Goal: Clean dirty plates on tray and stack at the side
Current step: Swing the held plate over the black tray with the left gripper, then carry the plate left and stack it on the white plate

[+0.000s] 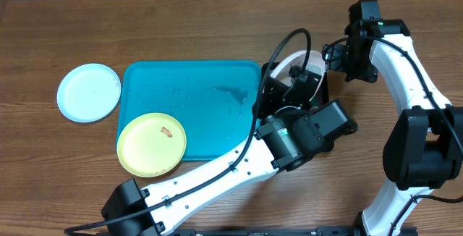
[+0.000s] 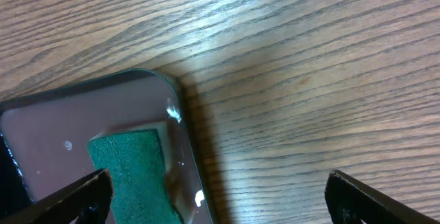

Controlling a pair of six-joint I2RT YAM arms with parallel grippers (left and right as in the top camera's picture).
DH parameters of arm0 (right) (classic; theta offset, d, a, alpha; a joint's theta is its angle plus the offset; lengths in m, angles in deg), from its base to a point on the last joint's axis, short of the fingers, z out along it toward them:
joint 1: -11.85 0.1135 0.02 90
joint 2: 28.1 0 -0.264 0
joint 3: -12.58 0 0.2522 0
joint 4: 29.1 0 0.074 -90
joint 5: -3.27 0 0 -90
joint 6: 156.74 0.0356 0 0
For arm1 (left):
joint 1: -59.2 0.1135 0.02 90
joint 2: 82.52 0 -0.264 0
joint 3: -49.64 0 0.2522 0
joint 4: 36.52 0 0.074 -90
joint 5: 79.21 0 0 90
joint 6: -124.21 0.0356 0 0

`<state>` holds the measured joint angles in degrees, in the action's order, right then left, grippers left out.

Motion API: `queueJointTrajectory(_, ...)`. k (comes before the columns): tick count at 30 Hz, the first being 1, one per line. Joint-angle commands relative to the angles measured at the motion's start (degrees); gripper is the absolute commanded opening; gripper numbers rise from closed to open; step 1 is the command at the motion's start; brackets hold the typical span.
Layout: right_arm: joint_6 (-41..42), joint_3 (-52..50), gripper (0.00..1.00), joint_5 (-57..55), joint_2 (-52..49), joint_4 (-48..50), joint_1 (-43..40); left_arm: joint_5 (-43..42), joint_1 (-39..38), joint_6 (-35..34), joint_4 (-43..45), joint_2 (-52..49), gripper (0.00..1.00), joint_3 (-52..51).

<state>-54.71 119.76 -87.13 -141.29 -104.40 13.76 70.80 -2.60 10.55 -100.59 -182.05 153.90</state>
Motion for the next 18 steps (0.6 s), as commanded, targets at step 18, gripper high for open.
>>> queueJointTrajectory(18,0.33,1.05,1.0,-0.15,1.01,0.2,-0.07,-78.14,55.63,-2.01,-7.76,1.33,0.04,1.46)
